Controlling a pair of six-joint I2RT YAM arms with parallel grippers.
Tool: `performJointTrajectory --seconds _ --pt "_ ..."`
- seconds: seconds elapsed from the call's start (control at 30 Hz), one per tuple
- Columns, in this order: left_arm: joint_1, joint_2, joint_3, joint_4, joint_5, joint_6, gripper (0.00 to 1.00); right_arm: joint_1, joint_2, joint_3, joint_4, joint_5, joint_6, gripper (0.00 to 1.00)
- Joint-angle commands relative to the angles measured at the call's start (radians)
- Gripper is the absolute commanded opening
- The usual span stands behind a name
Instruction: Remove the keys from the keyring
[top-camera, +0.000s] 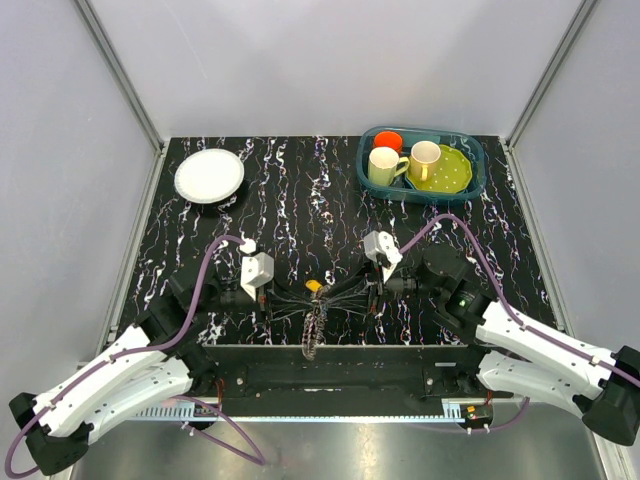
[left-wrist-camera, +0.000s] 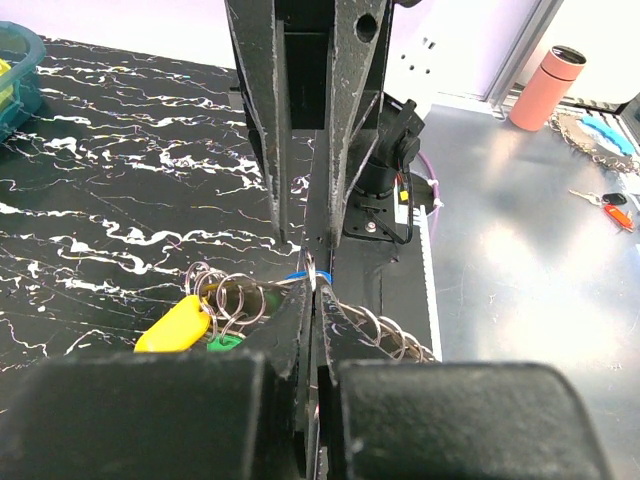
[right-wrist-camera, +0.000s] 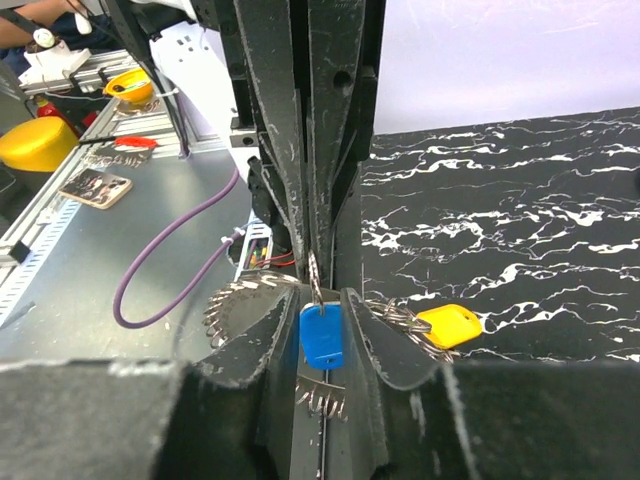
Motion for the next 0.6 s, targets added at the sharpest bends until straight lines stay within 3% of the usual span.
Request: performJointTrajectory --seconds 0.0,0.37,0.53,0.57 --pt "-0.002 -0.023 0.011 0.107 0.022 -0.013 0.0 0.005 -0.001 -0.006 0.063 -0.037 0.013 0.26" --pt "-0.003 -0.028 -0.004 0.139 0.017 -0.027 0.0 0.017 0.038 -0.01 0.114 -0.074 0.062 0.21" --pt "-0.002 -0.03 -0.004 0.136 0.016 -0.025 0.0 0.02 0.027 -0.022 0.111 -0.035 0.052 0.0" --pt "-0.002 -0.033 -0.004 0.134 0.01 -0.022 0.0 0.019 0.019 -0.022 0.1 -0.022 0.045 0.0"
